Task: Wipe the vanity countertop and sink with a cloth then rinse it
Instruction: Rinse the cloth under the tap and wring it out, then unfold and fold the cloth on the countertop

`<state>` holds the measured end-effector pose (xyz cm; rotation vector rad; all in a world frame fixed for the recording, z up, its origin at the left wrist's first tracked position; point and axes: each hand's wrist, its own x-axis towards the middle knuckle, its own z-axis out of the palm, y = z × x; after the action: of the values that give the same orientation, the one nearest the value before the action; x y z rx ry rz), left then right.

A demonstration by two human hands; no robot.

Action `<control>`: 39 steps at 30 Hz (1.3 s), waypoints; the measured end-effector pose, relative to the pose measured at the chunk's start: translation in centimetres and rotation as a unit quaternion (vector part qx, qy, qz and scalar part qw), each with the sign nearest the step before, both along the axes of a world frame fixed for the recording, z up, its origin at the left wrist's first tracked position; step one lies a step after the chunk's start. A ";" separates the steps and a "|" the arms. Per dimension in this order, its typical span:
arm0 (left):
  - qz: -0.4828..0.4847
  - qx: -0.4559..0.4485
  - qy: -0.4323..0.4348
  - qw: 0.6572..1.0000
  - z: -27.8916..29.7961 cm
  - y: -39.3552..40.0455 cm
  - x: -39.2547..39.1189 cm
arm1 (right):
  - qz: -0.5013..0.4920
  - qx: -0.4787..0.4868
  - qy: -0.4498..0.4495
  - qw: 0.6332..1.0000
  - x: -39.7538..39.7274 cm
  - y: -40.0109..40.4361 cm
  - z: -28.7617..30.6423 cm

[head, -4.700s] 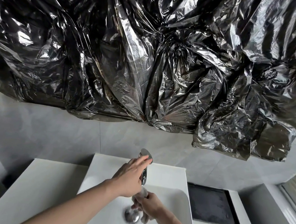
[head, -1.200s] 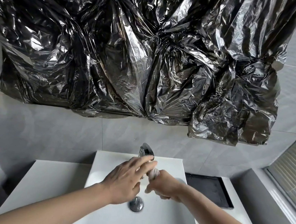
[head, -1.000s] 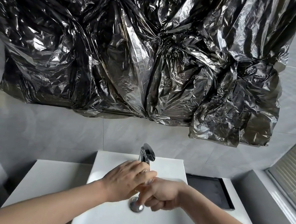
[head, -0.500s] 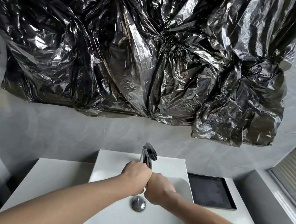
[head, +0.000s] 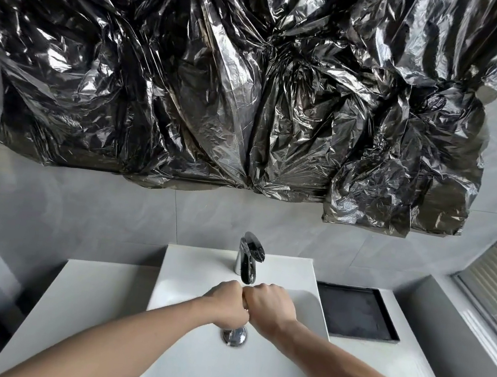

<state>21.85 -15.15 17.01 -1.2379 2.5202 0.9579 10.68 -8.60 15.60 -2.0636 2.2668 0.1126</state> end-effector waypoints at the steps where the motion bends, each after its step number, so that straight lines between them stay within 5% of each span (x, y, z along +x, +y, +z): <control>1: 0.009 0.016 0.014 1.000 -0.2 -0.1 0.1 | 0.006 -0.004 -0.001 1.000 0.0 -0.1 -0.2; 9: 0.067 0.114 0.055 0.990 -1.0 1.6 1.0 | 0.037 -0.060 -0.011 0.997 -0.5 0.2 -1.6; 16: 0.061 0.003 0.032 0.998 -0.8 3.2 2.8 | -0.026 -0.064 -0.129 0.989 0.3 1.7 -1.8; 19: 0.056 -0.034 0.048 0.997 -0.3 3.8 4.4 | -0.084 -0.062 -0.232 0.967 0.4 3.2 -2.3; 25: 0.057 0.040 0.181 0.981 -2.3 3.7 7.9 | -0.086 -0.094 -0.352 0.927 0.7 7.1 -1.5; 32: 0.078 -0.017 0.297 0.952 -2.2 5.6 10.8 | -0.110 -0.086 -0.483 0.864 3.4 11.6 -0.5; 39: 0.073 -0.006 0.287 0.955 -0.7 6.9 12.3 | -0.197 -0.102 -0.538 0.813 4.5 13.8 -0.9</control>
<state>34.12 -8.22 16.35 -1.3111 2.8804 1.5303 15.22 5.19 14.68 -1.0908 1.8423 -1.0664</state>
